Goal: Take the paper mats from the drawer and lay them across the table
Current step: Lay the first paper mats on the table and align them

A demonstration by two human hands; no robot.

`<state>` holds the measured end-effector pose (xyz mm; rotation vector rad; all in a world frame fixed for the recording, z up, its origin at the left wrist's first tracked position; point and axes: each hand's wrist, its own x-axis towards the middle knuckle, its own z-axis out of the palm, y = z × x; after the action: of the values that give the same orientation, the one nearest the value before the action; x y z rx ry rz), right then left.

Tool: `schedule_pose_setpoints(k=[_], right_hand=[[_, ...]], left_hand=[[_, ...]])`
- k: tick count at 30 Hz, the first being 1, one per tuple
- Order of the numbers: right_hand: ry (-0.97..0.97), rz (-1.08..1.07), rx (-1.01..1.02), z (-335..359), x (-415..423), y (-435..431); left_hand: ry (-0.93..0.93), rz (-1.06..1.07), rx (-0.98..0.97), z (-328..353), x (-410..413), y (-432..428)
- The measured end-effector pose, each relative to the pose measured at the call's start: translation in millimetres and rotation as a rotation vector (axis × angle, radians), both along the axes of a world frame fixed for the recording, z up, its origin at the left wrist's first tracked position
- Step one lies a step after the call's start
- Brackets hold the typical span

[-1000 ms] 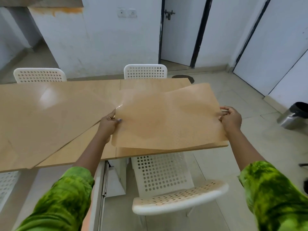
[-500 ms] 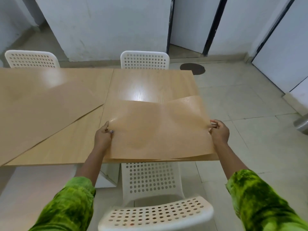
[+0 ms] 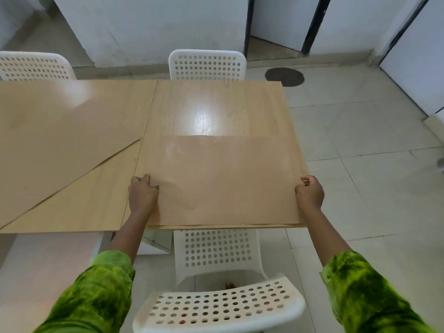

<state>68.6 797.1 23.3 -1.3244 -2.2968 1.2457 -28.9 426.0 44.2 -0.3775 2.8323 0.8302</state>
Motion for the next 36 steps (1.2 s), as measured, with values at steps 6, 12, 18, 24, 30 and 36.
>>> schedule_pose_setpoints(k=[6,12,18,24,30,36], right_hand=[[-0.091,0.099,0.120,3,3,-4],[-0.191,0.122,0.207,8,9,-7],[-0.175,0.237,0.332,21,-30,-34],[-0.129,0.636,0.387,13,-113,-90],[-0.265,0.902,0.523,-21,-143,-113],[-0.318,0.737,0.524,-30,-131,-69]], left_hand=[[0.024,-0.017,-0.098,-4,4,1],[0.025,0.010,-0.191,-1,11,7],[0.219,-0.141,-0.250,10,-11,48],[0.173,-0.679,-0.326,-5,-83,117],[0.087,-0.842,-0.431,-44,-94,114],[0.164,-0.662,-0.458,-52,-103,75]])
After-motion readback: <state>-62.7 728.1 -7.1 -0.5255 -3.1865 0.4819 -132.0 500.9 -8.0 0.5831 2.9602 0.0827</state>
